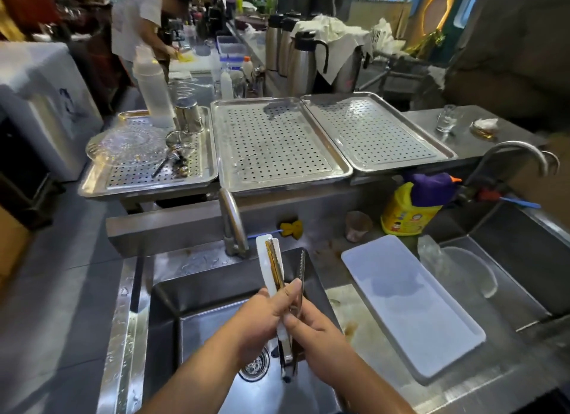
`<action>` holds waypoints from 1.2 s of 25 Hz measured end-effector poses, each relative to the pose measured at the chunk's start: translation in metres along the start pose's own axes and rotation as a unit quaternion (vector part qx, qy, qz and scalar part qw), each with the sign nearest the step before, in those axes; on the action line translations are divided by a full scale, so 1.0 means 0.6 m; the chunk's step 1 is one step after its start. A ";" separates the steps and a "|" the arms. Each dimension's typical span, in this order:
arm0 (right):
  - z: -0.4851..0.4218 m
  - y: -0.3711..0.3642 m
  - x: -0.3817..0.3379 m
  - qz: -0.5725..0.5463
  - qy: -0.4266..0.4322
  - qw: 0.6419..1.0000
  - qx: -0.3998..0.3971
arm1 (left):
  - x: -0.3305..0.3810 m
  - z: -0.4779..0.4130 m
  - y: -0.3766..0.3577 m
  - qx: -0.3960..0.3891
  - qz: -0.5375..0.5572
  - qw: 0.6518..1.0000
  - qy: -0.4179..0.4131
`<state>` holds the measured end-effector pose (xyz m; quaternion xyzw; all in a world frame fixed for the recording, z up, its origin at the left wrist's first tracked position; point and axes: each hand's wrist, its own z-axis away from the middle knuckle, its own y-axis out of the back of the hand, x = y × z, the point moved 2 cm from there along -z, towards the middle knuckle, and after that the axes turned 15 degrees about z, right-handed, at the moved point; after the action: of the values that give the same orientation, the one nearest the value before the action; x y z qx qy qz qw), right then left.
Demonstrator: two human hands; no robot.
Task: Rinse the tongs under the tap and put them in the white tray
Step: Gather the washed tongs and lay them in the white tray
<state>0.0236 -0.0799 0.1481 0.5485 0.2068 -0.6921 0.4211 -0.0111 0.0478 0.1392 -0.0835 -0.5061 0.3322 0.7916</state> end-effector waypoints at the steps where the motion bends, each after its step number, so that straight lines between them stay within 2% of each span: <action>1: 0.000 0.014 0.003 -0.025 -0.006 1.000 0.005 | -0.002 -0.008 -0.008 -0.001 0.008 1.000 0.000; 4: -0.006 0.047 0.013 -0.055 -0.031 0.997 0.054 | -0.011 -0.033 -0.039 0.064 -0.002 0.997 -0.037; 8: -0.022 0.083 0.029 0.009 -0.076 0.988 0.131 | -0.029 -0.058 -0.092 0.130 -0.022 0.991 -0.025; 11: -0.023 0.104 0.030 0.041 -0.093 0.983 0.153 | -0.029 -0.072 -0.114 0.158 -0.034 0.987 -0.022; 15: -0.012 0.114 0.011 0.079 -0.067 0.983 0.152 | -0.021 -0.074 -0.127 0.151 -0.035 0.988 -0.022; 19: -0.009 0.120 -0.007 0.029 -0.048 0.986 0.157 | -0.004 -0.067 -0.115 0.087 0.023 0.995 -0.038; 24: -0.009 0.109 -0.018 -0.006 -0.068 0.987 0.148 | 0.012 -0.057 -0.098 0.113 0.030 0.991 -0.065; 27: -0.012 0.103 -0.018 0.011 -0.067 0.986 0.155 | 0.023 -0.052 -0.085 0.104 0.059 0.990 -0.072; 30: -0.008 0.096 -0.016 0.070 -0.063 0.976 0.197 | 0.027 -0.045 -0.082 0.090 0.055 0.992 -0.071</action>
<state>0.0733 -0.1051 0.1660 0.5890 0.0005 -0.7215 0.3640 0.0382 0.0256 0.1617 -0.0157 -0.5240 0.4244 0.7383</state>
